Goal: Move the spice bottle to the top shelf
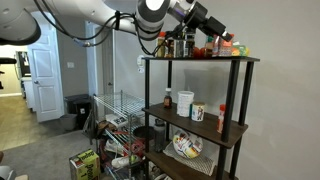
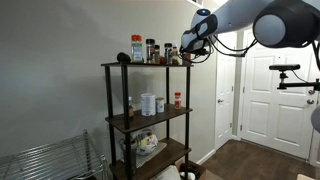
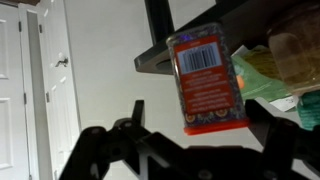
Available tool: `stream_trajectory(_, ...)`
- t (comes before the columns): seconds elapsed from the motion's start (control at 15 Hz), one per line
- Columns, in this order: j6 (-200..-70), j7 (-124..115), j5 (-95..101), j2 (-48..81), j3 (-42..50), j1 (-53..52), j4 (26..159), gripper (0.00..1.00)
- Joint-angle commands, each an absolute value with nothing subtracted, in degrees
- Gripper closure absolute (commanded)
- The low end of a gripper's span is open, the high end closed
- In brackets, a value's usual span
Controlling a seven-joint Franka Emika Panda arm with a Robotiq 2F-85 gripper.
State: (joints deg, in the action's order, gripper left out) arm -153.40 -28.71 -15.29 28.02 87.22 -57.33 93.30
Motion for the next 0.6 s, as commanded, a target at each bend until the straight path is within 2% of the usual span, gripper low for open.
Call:
stream_trajectory(0.0, -156.18, -27.79, -15.30, 25.97, 90.99, -62.87, 97.58, 0.00)
stream_trajectory(0.53, -159.39, -27.83, -14.08, 25.17, 95.67, -70.29, 102.93, 0.00)
